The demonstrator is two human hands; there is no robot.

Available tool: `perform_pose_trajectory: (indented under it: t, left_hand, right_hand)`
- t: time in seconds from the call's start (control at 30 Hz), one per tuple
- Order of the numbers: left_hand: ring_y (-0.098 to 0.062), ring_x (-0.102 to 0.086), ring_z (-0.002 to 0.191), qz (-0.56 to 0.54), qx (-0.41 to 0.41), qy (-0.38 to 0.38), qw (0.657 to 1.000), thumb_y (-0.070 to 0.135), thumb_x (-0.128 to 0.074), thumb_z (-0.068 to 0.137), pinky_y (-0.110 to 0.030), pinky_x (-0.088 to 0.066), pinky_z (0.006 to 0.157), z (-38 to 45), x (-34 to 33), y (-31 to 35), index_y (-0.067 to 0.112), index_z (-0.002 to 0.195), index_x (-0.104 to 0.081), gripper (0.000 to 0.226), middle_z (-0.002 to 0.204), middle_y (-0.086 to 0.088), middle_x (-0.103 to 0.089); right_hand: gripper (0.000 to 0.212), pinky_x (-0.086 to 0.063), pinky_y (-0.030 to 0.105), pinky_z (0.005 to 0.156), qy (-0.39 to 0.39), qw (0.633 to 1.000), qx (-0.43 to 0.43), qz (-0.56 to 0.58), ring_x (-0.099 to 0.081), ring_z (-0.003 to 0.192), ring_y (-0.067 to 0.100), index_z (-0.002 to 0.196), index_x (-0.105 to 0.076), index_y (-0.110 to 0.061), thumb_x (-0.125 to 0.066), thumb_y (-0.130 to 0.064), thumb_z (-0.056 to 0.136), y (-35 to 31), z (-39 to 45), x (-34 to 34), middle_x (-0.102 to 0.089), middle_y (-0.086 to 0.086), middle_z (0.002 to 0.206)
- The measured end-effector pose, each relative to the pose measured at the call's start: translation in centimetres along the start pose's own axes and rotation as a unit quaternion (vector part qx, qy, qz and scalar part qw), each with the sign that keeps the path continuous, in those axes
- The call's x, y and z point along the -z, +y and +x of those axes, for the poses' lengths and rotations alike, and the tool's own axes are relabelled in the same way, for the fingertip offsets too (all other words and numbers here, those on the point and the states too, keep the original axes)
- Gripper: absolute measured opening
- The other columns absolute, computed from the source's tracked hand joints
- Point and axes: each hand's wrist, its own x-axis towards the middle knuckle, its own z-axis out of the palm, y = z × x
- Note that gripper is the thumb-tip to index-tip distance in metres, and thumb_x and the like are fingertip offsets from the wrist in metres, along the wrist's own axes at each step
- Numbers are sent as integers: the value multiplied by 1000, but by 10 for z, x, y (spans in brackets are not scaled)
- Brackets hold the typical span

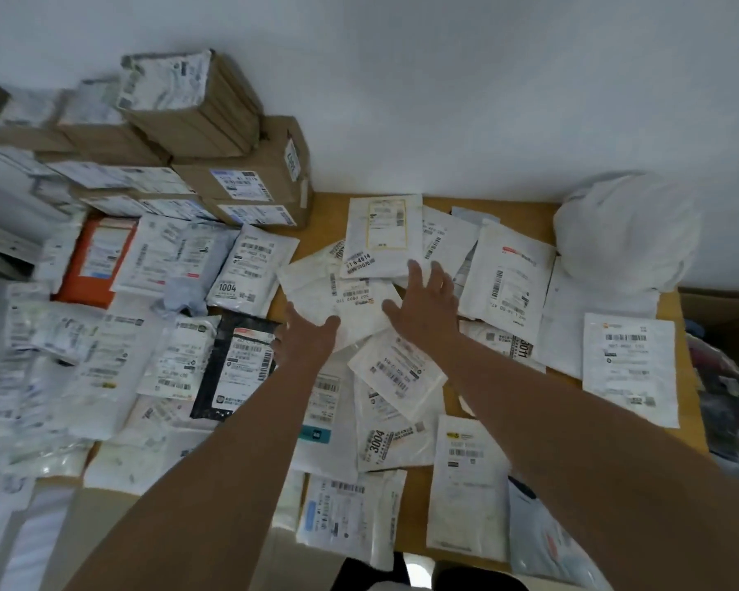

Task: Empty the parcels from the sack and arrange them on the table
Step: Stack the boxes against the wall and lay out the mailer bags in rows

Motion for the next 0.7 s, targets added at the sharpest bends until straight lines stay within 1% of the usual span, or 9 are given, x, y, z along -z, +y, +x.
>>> perform_pose_trajectory:
  t: [0.07, 0.13, 0.2, 0.3, 0.37, 0.43, 0.5, 0.6, 0.7]
  left_hand:
    - [-42, -15, 144, -6, 14, -29, 999, 54, -65, 84, -57, -19, 115, 10, 3, 3, 26, 155, -4, 97, 156, -21, -20]
    - [-40, -11, 145, -26, 18, -46, 998, 54, -66, 83, -56, -15, 116, 21, 5, 7, 28, 155, -4, 98, 157, -18, -19]
    - [-39, -11, 145, -43, 17, -48, 998, 53, -67, 83, -55, -13, 117, 34, 8, 12, 28, 155, -7, 97, 158, -13, -21]
    - [-38, -15, 144, -53, 8, -45, 998, 48, -68, 83, -56, -16, 116, 51, 13, 22, 29, 154, -12, 93, 157, -11, -24]
    - [-37, -23, 141, -65, -7, -35, 997, 39, -68, 85, -54, -21, 115, 66, 17, 29, 29, 153, -18, 85, 155, -11, -29]
    - [-35, -38, 133, -87, -32, -22, 995, 24, -62, 87, -51, -33, 110, 77, 20, 35, 29, 148, -29, 70, 150, -11, -32]
    - [-33, -49, 122, -126, -62, -18, 990, 8, -52, 89, -45, -46, 101, 83, 24, 37, 27, 144, -36, 61, 149, -11, -29]
    - [-28, -47, 123, -124, -104, 2, 987, -4, -41, 90, -27, -45, 91, 89, 30, 37, 21, 147, -37, 62, 152, -7, -23]
    - [-26, -48, 119, -91, -121, 5, 988, -6, -39, 89, -24, -42, 82, 95, 32, 40, 21, 149, -34, 66, 152, -4, -22]
  right_hand:
    - [91, -24, 62, 112, 39, 999, -27, -20, -14, 145, 45, 155, -17, -23, -44, -73, 83, -15, 25, -1, -10, 22, 160]
    - [105, -9, 65, 114, -9, 996, -87, -6, 4, 148, 44, 156, 2, -28, -40, -85, 77, -21, 50, 3, 8, 17, 163]
    - [118, 0, 67, 113, -65, 986, -151, 25, 17, 146, 42, 154, 16, -29, -41, -91, 71, -24, 74, 5, 20, 15, 161]
    - [131, 0, 70, 111, -86, 978, -188, 38, 17, 145, 46, 152, 19, -29, -51, -92, 62, -25, 94, 6, 18, 18, 161]
    - [132, -9, 69, 111, -67, 980, -188, 24, 5, 145, 48, 153, 15, -27, -64, -82, 64, -29, 104, 0, 4, 19, 160]
    - [127, -22, 64, 108, -36, 983, -178, 7, -14, 141, 45, 154, 9, -28, -74, -69, 67, -31, 108, 0, -13, 18, 154]
    - [118, -31, 60, 102, -11, 987, -158, -4, -27, 132, 43, 153, 5, -31, -78, -54, 72, -31, 110, -1, -22, 17, 145]
    - [103, -38, 55, 96, 2, 987, -156, 24, -33, 124, 42, 153, 1, -36, -73, -30, 82, -31, 109, 0, -27, 18, 138]
    - [94, -37, 52, 98, 22, 988, -139, 70, -35, 122, 44, 154, -3, -36, -63, -9, 87, -28, 106, 12, -29, 20, 136]
